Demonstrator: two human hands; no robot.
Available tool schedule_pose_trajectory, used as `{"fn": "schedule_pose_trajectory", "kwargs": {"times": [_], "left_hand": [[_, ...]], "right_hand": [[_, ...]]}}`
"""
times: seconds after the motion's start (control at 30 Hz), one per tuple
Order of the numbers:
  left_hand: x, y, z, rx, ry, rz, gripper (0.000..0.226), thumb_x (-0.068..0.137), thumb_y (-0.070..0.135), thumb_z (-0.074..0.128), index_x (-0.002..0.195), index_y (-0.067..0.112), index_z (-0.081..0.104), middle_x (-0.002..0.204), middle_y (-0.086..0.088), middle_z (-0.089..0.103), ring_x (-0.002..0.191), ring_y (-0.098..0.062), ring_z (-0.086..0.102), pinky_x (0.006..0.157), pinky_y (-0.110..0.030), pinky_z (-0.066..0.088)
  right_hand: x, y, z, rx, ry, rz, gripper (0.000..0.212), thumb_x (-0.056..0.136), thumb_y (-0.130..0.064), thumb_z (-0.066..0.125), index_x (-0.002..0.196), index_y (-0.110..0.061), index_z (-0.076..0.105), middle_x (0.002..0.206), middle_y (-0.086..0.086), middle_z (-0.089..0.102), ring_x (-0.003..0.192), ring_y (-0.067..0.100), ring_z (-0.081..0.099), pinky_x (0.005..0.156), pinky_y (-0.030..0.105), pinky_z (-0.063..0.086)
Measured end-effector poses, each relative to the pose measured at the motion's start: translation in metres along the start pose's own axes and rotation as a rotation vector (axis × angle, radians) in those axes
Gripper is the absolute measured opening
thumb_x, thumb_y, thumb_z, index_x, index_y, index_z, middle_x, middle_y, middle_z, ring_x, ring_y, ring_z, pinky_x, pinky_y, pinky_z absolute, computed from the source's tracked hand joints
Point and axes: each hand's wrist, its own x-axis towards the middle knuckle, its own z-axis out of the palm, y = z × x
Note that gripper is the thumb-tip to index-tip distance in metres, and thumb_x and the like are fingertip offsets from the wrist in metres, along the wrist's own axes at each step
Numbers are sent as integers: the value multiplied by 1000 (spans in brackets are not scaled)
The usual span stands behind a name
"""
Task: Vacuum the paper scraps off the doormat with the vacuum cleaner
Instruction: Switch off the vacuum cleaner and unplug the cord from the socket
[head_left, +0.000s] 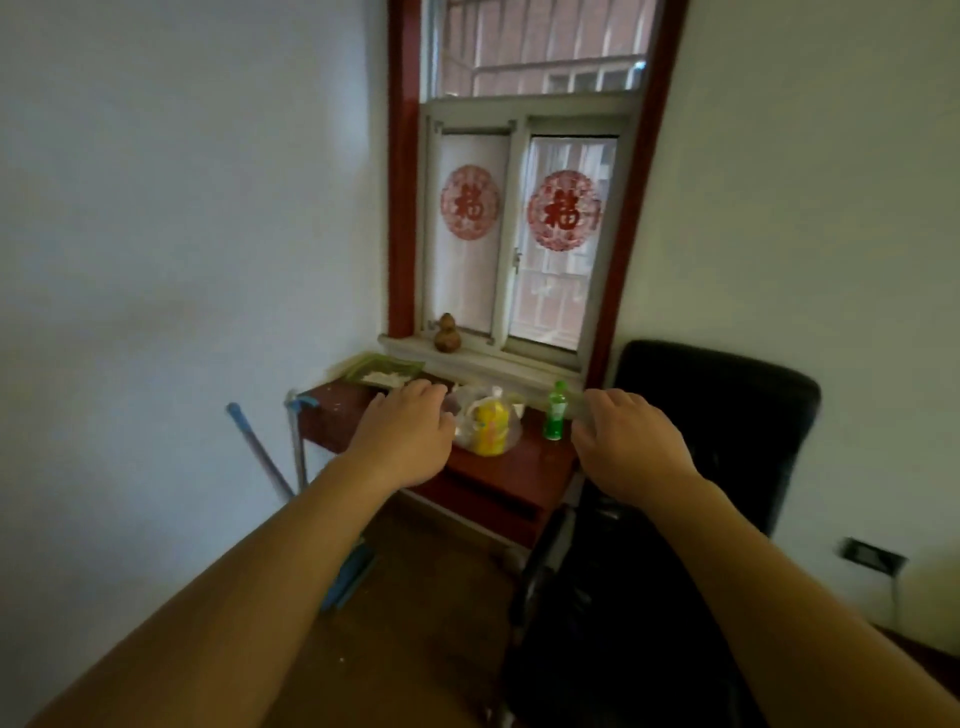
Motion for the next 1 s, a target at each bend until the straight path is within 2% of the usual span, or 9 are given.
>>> {"fn": "schedule_pose_trajectory", "kwargs": {"times": [0.13, 0.3, 0.57, 0.83, 1.0], "left_hand": [[11, 103, 31, -36, -46, 170, 48, 105, 34, 35, 149, 16, 43, 151, -5, 47, 136, -28, 45, 113, -45, 36], [5, 256, 68, -83, -85, 347, 53, 107, 35, 34, 156, 15, 34, 162, -6, 35, 146, -29, 36, 120, -43, 30], [-33, 486, 128, -121, -140, 558, 52, 108, 32, 33, 156, 13, 34, 162, -7, 35, 148, -27, 34, 122, -45, 25], [-17, 602, 175, -81, -175, 646, 50, 106, 30, 31, 153, 12, 38, 158, -7, 41, 143, -26, 40, 118, -44, 28], [12, 641, 218, -85, -223, 686, 48, 107, 30, 31, 150, 12, 41, 153, -6, 44, 141, -26, 41, 117, -43, 29]], "right_hand": [[-61, 92, -35, -55, 20, 175, 43, 102, -39, 40, 135, -15, 51, 136, 6, 57, 127, 25, 51, 105, 38, 41], [-146, 215, -80, -150, 14, 336, 43, 103, -38, 36, 135, -13, 49, 138, 7, 55, 127, 27, 49, 105, 38, 39], [-267, 396, -142, -243, 27, 541, 45, 101, -38, 37, 135, -11, 49, 137, 9, 56, 126, 27, 50, 103, 39, 40], [-315, 506, -159, -249, 27, 651, 25, 98, -32, 41, 108, -14, 56, 113, 6, 62, 112, 27, 56, 91, 37, 42], [-309, 560, -138, -260, 7, 706, 26, 97, -32, 43, 110, -13, 55, 116, 9, 62, 112, 30, 56, 92, 39, 42]]}}
